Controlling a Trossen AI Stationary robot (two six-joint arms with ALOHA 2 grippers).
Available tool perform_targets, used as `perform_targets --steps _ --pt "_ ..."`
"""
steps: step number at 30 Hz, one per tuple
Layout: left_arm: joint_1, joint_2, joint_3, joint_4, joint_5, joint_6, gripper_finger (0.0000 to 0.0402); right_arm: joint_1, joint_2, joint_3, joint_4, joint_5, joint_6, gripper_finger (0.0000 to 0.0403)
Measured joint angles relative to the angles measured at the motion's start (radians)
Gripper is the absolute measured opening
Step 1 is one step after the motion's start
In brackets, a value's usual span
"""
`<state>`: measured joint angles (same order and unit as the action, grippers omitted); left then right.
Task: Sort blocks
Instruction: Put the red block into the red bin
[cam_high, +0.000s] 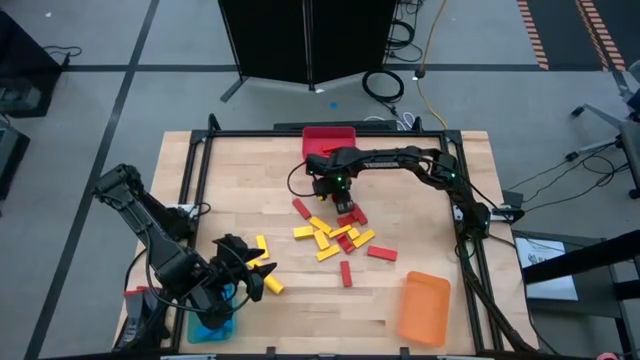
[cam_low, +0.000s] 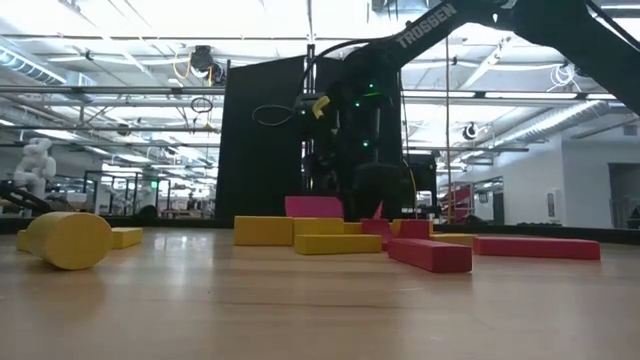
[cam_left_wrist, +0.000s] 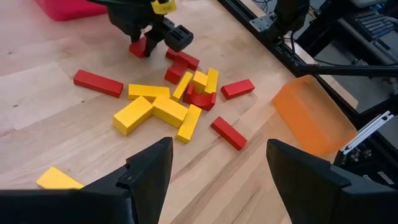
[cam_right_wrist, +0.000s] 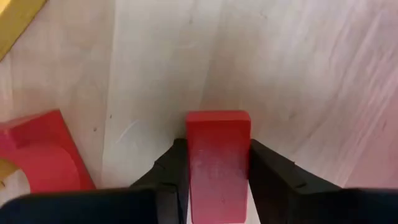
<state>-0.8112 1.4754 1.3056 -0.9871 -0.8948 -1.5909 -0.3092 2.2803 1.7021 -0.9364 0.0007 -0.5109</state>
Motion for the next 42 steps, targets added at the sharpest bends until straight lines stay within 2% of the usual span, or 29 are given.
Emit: perform_targets --steps 10,13,18,25,33,42 --pt "0.000 0.000 0.000 0.001 0.000 0.001 0.0264 -0.001 -0.055 0.025 0.004 -0.008 0.083 0.0108" --pt "0.000 0.000 0.000 0.000 0.000 0.008 0.0264 -0.001 -0.109 0.077 0.009 -0.003 0.090 0.0108" --pt "0.000 0.000 0.000 -0.001 -0.001 0.008 0.0264 -0.030 -0.183 0.204 0.018 -0.072 0.122 0.0108" --pt "0.000 0.000 0.000 -0.001 -0.001 0.005 0.0264 -0.159 -0.216 0.362 0.136 -0.076 0.201 0.0108" --pt "0.000 0.000 0.000 0.011 -0.002 0.000 0.0264 -0.326 -0.199 0.314 0.129 -0.079 0.320 0.0108" --pt "0.002 0.000 0.000 -0.001 -0.017 0.000 0.0264 -0.353 -0.196 0.087 0.157 -0.117 0.317 0.0108"
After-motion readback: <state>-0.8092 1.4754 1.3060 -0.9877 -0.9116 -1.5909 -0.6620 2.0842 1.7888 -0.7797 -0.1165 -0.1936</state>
